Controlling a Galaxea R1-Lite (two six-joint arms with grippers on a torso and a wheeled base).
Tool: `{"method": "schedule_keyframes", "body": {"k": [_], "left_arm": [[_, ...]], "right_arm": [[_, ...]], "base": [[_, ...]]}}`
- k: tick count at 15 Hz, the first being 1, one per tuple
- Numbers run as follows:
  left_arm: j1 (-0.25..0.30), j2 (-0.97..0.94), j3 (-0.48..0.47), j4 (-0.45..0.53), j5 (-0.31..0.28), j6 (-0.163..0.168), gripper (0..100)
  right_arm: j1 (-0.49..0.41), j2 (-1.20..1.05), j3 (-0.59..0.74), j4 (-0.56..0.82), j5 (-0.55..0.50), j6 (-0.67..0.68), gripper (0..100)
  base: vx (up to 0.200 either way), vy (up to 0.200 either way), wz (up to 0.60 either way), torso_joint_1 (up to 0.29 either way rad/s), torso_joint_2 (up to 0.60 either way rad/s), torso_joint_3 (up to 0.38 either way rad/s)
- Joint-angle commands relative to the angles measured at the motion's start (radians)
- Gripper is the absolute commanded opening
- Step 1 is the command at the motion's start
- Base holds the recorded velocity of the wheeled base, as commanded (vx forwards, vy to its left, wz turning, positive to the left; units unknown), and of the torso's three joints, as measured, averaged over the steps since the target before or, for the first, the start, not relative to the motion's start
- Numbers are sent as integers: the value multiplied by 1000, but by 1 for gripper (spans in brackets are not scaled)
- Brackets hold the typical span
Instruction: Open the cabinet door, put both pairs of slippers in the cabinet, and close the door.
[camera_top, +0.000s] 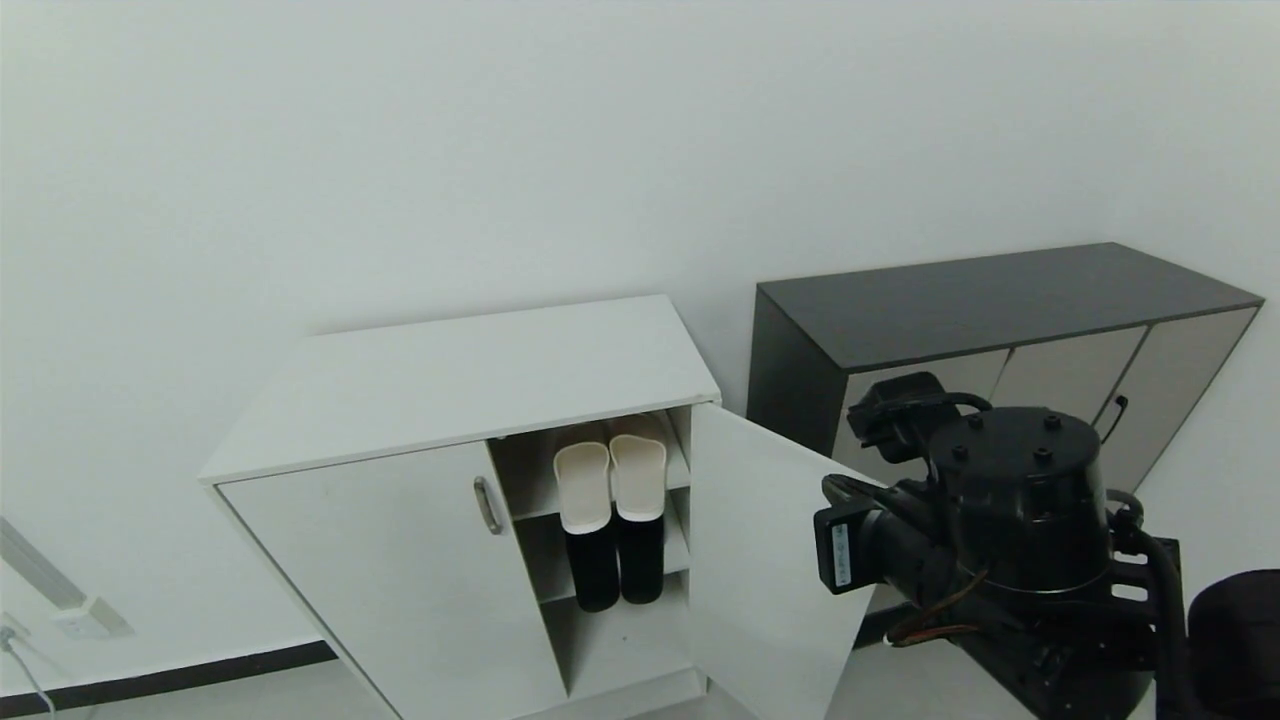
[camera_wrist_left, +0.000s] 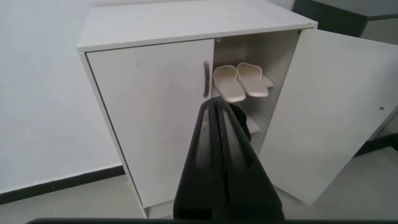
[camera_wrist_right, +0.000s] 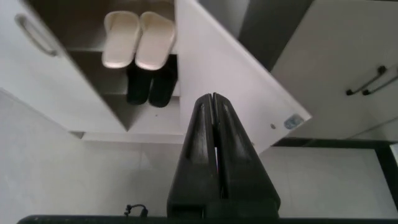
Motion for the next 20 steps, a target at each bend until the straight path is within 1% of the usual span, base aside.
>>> {"method": "schedule_keyframes", "body": {"k": [1, 3, 5, 6, 7, 8, 10, 11, 12, 16, 20], "left_arm": [[1, 0, 0, 0, 0, -1, 0], [1, 0, 0, 0, 0, -1, 0], [1, 0, 0, 0, 0, -1, 0], [1, 0, 0, 0, 0, -1, 0], [1, 0, 0, 0, 0, -1, 0], [1, 0, 0, 0, 0, -1, 0], [1, 0, 0, 0, 0, -1, 0], [1, 0, 0, 0, 0, -1, 0], [1, 0, 0, 0, 0, -1, 0], [1, 0, 0, 0, 0, -1, 0], [1, 0, 0, 0, 0, -1, 0]], "right_arm": [[0, 3, 0, 1, 0, 0, 0], [-9, 4, 2, 1, 1, -1, 0], [-52, 16, -18, -2, 9, -20, 0], [-88, 29, -49, -2, 51, -21, 0], [-148, 55, -98, 2, 112, -21, 0], [-180, 72, -124, 5, 132, -21, 0], [-283, 153, -224, 21, 153, -23, 0], [-339, 208, -283, 44, 190, -20, 0], [-375, 245, -320, 51, 219, -17, 0], [-434, 348, -400, 48, 230, -14, 0], [-456, 423, -449, 47, 230, -12, 0]], "base": [[-200, 0, 0, 7, 12, -2], [-200, 0, 0, 2, 0, -2], [0, 0, 0, 0, 0, 0], [0, 0, 0, 0, 0, 0], [0, 0, 0, 0, 0, 0], [0, 0, 0, 0, 0, 0], [0, 0, 0, 0, 0, 0], [0, 0, 0, 0, 0, 0], [0, 0, 0, 0, 0, 0], [0, 0, 0, 0, 0, 0], [0, 0, 0, 0, 0, 0]]}}
